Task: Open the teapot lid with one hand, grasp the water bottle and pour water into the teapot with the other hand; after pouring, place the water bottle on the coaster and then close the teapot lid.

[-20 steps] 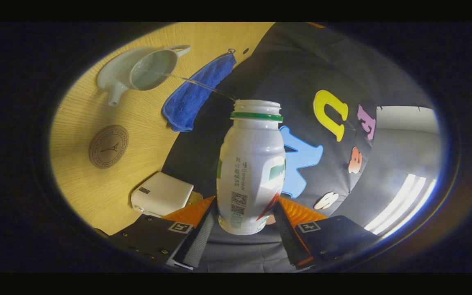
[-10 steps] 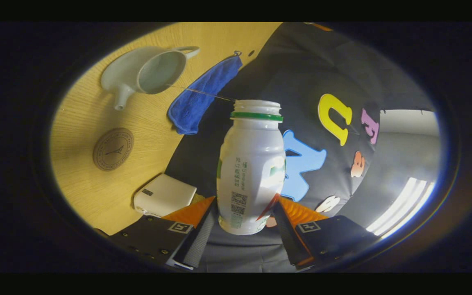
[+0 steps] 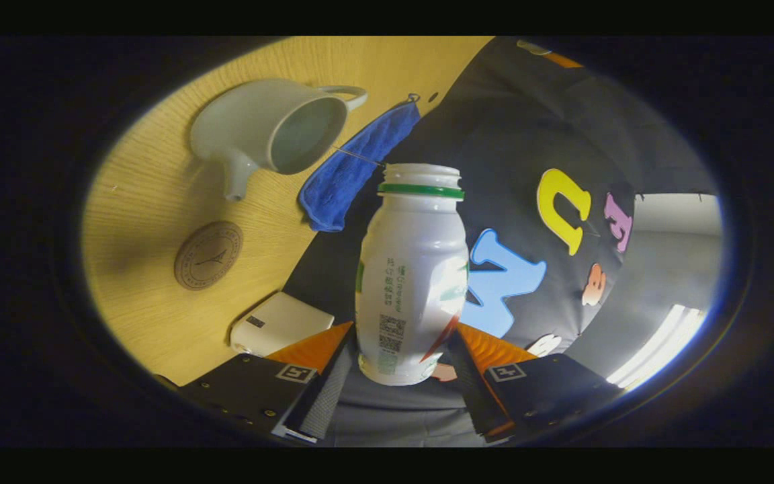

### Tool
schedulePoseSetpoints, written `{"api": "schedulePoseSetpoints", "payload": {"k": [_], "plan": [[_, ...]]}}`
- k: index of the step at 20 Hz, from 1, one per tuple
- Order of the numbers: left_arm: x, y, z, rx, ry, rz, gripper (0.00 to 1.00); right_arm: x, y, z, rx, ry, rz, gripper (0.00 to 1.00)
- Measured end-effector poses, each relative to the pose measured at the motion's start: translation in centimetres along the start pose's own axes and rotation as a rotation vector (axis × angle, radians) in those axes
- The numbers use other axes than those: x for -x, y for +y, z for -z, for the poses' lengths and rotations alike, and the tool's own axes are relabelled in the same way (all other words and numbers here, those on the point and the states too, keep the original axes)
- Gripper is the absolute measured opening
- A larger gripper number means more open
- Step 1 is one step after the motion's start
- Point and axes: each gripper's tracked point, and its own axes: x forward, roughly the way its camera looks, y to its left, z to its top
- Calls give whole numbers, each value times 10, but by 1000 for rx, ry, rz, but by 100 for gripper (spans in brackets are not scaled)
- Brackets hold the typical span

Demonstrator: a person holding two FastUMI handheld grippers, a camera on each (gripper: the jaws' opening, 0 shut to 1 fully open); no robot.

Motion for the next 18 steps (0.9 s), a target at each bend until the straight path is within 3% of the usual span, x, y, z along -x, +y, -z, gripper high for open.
{"api": "schedulePoseSetpoints", "payload": {"k": [3,5,7,11,15,18], "plan": [[0,0,0,1,-1,-4,15,2,17,-2,-53,11,-45,77],[1,0,-2,4,-1,-6,15,8,33,-4,-158,29,-94,78],[0,0,0,5,-1,-8,11,15,48,-9,-286,42,-141,77],[0,-1,-1,-3,-4,-7,15,32,67,-16,-577,87,-220,77],[0,-13,2,-25,-6,13,11,41,59,-16,-908,127,-244,78],[4,-42,5,-52,-7,48,15,46,54,-9,-1122,152,-261,78]]}}
